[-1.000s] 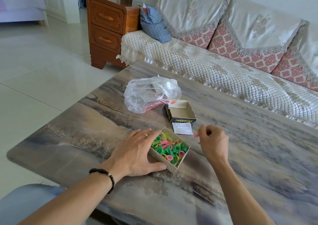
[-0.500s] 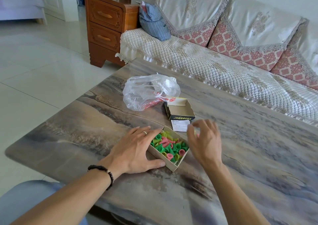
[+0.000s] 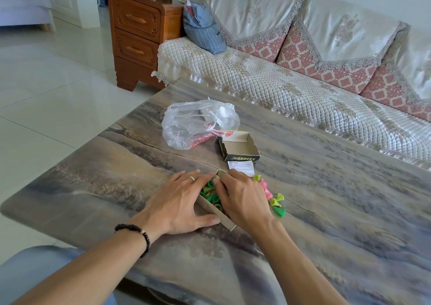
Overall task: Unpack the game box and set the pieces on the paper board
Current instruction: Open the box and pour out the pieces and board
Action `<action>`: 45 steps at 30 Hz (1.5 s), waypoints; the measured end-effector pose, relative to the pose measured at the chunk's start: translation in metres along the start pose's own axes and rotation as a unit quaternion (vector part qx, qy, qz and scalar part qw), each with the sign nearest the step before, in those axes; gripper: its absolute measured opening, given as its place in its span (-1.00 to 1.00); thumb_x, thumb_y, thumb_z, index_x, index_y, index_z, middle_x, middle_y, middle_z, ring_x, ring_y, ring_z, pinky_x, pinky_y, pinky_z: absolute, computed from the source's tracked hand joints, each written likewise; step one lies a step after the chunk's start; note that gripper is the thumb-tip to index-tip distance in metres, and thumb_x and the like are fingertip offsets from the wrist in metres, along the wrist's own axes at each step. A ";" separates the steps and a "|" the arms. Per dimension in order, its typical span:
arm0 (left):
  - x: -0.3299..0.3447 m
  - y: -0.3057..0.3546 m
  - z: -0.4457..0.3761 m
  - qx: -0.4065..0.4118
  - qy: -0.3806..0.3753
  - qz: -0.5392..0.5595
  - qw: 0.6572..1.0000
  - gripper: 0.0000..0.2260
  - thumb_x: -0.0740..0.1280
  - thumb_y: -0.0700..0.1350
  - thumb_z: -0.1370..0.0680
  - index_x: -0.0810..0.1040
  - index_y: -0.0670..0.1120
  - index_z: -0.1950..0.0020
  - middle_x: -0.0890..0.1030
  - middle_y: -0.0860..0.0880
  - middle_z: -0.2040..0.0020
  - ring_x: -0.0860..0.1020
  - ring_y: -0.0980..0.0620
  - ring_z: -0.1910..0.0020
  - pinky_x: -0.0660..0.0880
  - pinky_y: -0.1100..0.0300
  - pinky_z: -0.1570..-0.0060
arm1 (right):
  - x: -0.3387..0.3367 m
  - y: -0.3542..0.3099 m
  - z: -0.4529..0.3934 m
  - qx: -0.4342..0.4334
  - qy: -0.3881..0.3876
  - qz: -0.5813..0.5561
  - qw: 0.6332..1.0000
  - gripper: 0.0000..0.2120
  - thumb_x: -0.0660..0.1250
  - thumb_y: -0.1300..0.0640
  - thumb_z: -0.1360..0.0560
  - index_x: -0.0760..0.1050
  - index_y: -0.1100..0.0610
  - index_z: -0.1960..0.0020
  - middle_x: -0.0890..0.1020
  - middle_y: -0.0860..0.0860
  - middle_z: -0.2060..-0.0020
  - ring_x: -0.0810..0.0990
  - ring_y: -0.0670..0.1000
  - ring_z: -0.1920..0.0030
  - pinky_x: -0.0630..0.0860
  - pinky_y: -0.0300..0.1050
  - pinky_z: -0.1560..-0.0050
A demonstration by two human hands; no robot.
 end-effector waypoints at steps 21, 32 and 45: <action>-0.005 0.005 -0.011 0.030 -0.036 0.026 0.999 0.05 0.42 0.39 -0.25 -0.05 0.08 -0.55 0.13 0.09 -0.55 0.15 0.09 -0.49 0.05 0.23 -0.44 | -0.010 0.024 -0.001 0.143 0.088 -0.144 0.975 -0.47 0.23 0.04 -0.55 0.09 0.08 0.51 0.12 -0.05 0.65 0.14 0.03 0.52 0.11 -0.10 0.47; -0.001 0.018 -0.041 0.054 -0.129 0.046 0.989 0.05 0.58 0.27 -0.14 0.17 0.03 -0.51 0.36 0.10 -0.36 0.38 0.07 -0.29 0.28 0.25 -0.24 | -0.007 0.104 0.007 0.378 0.134 -0.304 0.864 -0.45 0.15 0.00 -0.60 0.19 0.17 0.52 0.36 0.15 0.61 0.57 -0.05 0.53 0.30 -0.13 0.45; -0.013 -0.016 0.010 -0.023 -0.050 0.047 0.997 0.14 0.39 0.47 -0.18 -0.14 0.12 -0.56 0.06 0.14 -0.56 0.12 0.10 -0.50 0.19 0.17 -0.42 | -0.001 0.057 -0.006 0.184 0.014 -0.007 0.983 -0.67 0.11 -0.02 -0.56 0.46 0.14 0.23 0.58 0.05 0.23 0.49 0.15 0.15 0.37 -0.04 0.24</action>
Point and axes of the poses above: each hand's wrist, its own z-axis away from the middle knuckle, its own x-axis out of the palm, y = z × x, the point moved 8 cm from there along -z, towards the middle knuckle
